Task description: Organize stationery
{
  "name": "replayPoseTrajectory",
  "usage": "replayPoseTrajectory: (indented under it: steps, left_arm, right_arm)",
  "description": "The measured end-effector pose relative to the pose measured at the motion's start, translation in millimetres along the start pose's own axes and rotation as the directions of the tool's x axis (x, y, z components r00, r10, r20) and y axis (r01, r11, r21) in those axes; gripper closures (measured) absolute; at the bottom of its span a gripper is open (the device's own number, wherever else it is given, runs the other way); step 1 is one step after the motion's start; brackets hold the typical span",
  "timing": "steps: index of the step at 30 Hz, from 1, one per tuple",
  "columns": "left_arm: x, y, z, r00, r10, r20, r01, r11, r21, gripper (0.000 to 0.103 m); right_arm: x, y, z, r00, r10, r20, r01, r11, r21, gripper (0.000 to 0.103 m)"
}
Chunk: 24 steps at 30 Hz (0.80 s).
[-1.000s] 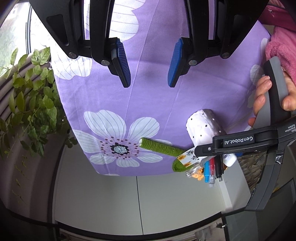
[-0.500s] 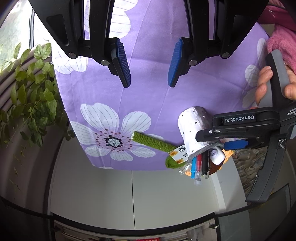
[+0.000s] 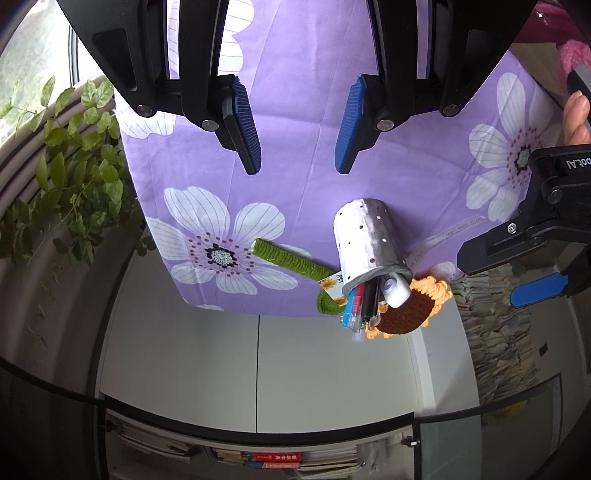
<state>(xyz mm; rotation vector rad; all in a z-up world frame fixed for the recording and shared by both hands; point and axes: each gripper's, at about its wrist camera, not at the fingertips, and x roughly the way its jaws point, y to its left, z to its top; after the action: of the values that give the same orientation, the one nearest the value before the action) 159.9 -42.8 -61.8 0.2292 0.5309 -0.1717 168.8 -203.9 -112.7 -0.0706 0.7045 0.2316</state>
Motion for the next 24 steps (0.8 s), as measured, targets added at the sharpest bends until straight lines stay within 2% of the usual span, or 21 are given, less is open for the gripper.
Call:
replayPoseTrajectory:
  steps: [6,14,18,20,21,22,24]
  left_arm:
    - [-33.8,3.6,-6.1,0.997,0.058,0.050,-0.058,0.998,-0.012,0.001]
    - [-78.3,8.7,-16.2,0.991,0.088,0.102,-0.083,0.995,-0.058,0.001]
    - [-95.9,9.1,-20.1,0.989,0.083,0.127,-0.073,0.994,-0.082,0.001]
    - [-100.7,10.3,-21.8,0.989,0.081,0.127,-0.070,0.993,-0.094,0.001]
    - [-102.3,11.2,-23.0,0.988,0.081,0.128,-0.069,0.993,-0.099,0.001]
    - [-103.8,12.2,-24.4,0.989,0.082,0.127,-0.068,0.992,-0.105,0.001]
    - [-105.5,15.6,-26.7,0.989,0.083,0.122,-0.068,0.990,-0.121,0.001]
  right_arm:
    - [-36.7,5.7,4.4,0.996,-0.049,0.073,0.049,0.999,-0.005,0.061]
    - [-89.3,17.6,5.5,0.982,-0.075,0.171,0.078,0.997,-0.010,0.061]
    - [-109.7,27.6,4.6,0.973,-0.088,0.212,0.096,0.995,-0.028,0.060]
    - [-119.0,30.0,5.6,0.969,-0.090,0.229,0.097,0.995,-0.020,0.052]
    - [-124.4,30.3,4.8,0.966,-0.090,0.244,0.095,0.995,-0.010,0.037]
    - [-130.4,30.1,4.1,0.960,-0.088,0.266,0.091,0.996,0.001,0.027]
    - [-141.7,28.9,2.0,0.946,-0.083,0.314,0.080,0.997,0.022,0.024]
